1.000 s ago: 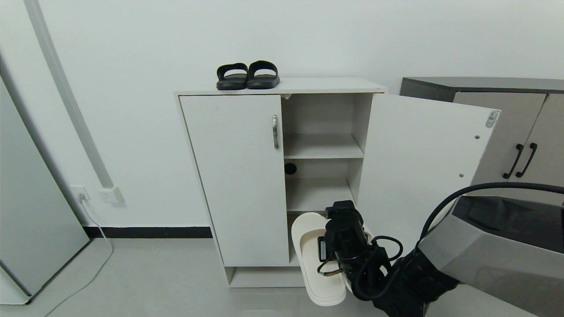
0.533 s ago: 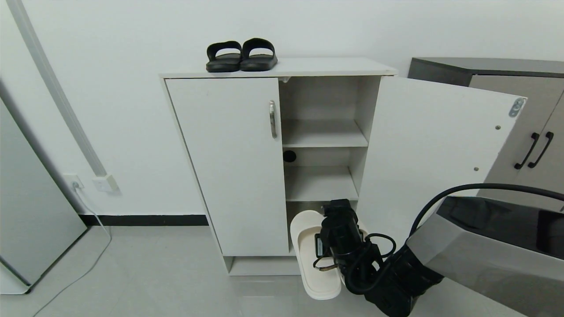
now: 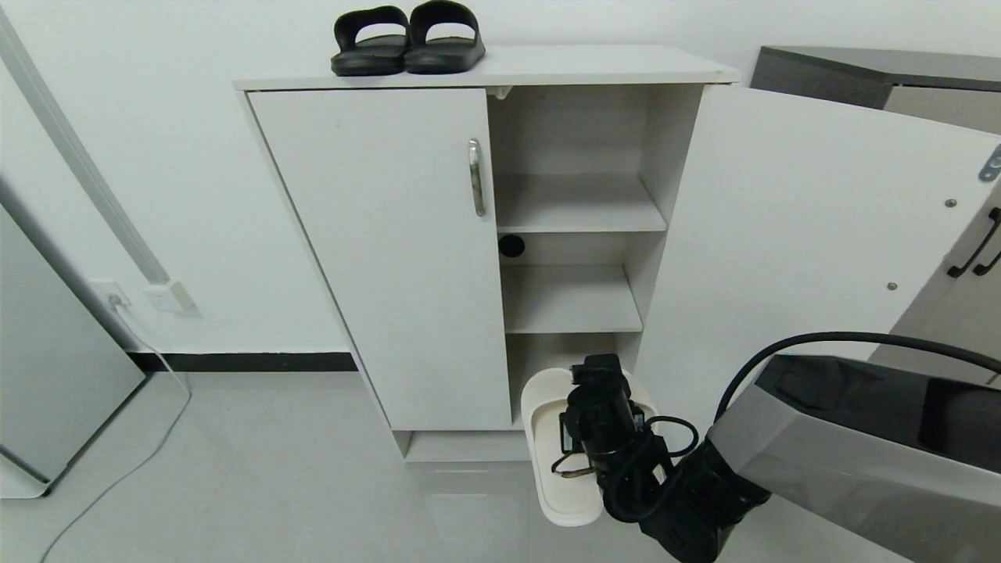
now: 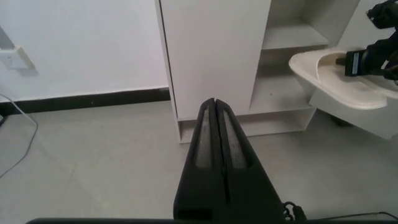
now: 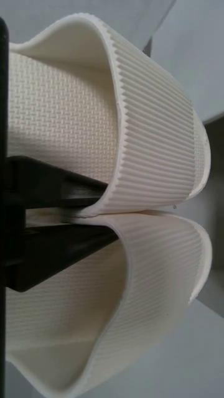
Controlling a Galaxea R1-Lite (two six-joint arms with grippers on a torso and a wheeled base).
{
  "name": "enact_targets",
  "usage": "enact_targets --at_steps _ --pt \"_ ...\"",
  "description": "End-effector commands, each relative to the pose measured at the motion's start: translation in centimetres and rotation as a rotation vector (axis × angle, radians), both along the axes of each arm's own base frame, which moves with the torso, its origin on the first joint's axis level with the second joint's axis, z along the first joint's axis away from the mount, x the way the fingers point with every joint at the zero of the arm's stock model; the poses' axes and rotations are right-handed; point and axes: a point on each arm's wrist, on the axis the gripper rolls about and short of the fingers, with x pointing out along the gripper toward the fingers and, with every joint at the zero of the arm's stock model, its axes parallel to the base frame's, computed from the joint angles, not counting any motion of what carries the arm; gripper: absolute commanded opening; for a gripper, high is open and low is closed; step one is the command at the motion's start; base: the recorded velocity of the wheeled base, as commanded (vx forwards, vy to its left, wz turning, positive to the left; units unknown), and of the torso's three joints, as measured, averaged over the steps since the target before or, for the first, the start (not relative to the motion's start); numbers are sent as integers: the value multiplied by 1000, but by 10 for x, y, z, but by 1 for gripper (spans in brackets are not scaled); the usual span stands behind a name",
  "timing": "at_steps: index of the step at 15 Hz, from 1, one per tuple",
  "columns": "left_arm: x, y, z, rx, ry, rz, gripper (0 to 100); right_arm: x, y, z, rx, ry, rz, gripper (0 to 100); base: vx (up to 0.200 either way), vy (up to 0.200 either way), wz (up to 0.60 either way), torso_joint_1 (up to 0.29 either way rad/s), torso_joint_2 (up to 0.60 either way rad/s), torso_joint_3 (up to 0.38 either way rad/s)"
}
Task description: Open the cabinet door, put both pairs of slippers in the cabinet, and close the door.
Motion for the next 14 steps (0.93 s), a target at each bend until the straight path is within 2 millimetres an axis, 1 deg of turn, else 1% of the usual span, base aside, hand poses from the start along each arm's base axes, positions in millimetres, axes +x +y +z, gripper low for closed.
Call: enact_targets --at_steps 1,3,6,11,14 --pt "0 0 0 -1 1 0 0 2 1 3 -18 -55 -20 0 0 0 0 -2 -2 -207" --pt "0 0 0 -1 1 0 0 4 2 8 6 -141 -20 0 0 0 0 5 5 -200" --pt "0 0 0 1 1 0 0 4 1 8 14 -160 -20 0 0 0 0 2 5 -152" --pt "0 0 0 1 1 -2 0 5 0 11 30 -178 -24 0 0 0 0 0 0 0" --pt "0 0 0 1 3 0 0 6 1 13 37 -187 -24 0 200 0 0 5 1 -1"
